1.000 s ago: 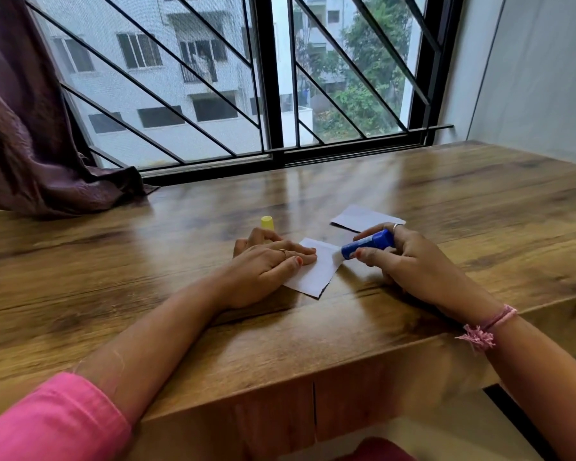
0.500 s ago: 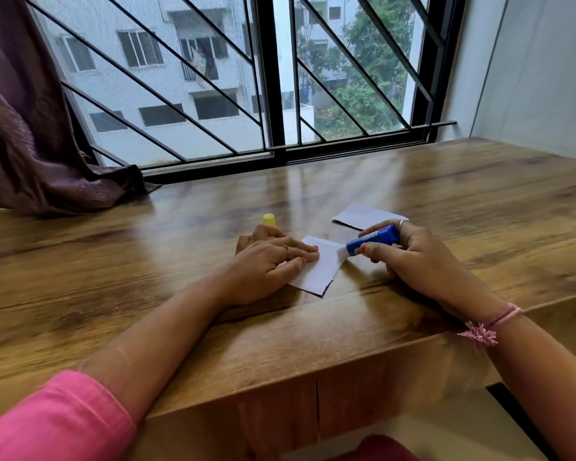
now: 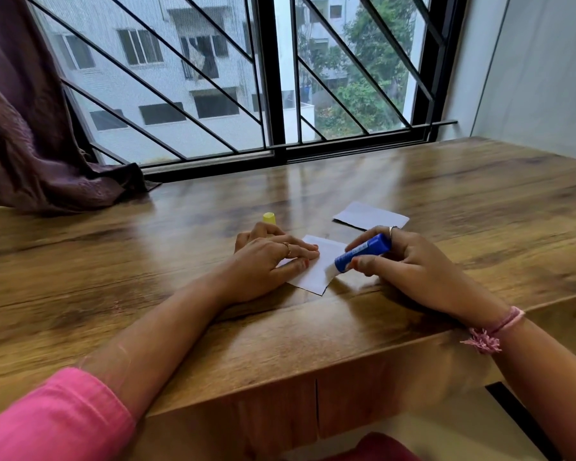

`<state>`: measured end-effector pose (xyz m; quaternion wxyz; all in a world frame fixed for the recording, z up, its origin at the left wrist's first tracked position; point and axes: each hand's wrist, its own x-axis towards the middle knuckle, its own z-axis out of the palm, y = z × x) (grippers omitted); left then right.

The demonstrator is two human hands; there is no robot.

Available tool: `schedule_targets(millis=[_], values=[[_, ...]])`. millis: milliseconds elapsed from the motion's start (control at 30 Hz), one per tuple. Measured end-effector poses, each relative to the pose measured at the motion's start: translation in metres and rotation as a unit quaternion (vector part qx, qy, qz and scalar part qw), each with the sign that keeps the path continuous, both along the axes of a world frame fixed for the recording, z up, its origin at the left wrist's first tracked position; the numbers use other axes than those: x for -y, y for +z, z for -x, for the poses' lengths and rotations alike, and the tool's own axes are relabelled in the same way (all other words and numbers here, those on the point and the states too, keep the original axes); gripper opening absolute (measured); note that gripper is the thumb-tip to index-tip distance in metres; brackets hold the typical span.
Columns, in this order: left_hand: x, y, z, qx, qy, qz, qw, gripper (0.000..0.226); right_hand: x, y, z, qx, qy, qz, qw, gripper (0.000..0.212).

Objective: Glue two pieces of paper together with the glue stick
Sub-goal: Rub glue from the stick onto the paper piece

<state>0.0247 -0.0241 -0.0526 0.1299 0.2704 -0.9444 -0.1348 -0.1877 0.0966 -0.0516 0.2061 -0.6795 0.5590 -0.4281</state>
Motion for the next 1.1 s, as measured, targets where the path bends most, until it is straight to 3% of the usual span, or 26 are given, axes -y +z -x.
schedule_targets(millis=[133, 333, 533, 667, 867, 1100], values=[[0.002, -0.001, 0.001, -0.004, 0.004, 0.005, 1.0, 0.041, 0.007, -0.003, 0.005, -0.001, -0.043, 0.025, 0.999, 0.009], [0.006, -0.005, 0.0, 0.0, 0.017, 0.005, 1.0, 0.057, -0.001, -0.001, -0.001, -0.039, 0.02, 0.022, 0.999, 0.02], [0.001, 0.001, 0.002, 0.0, 0.006, -0.012, 1.0, 0.035, 0.002, -0.001, 0.001, -0.028, -0.007, 0.036, 0.999, 0.013], [0.003, -0.002, 0.001, 0.01, 0.016, -0.007, 1.0, 0.047, -0.005, 0.001, -0.005, -0.045, 0.049, 0.019, 0.998, 0.013], [0.005, -0.003, 0.001, 0.005, 0.012, -0.013, 1.0, 0.048, -0.002, 0.003, -0.004, -0.036, 0.005, 0.034, 0.999, 0.01], [0.009, -0.005, 0.001, 0.007, 0.019, -0.019, 1.0, 0.053, -0.005, 0.002, -0.005, -0.059, 0.057, 0.026, 0.996, 0.013]])
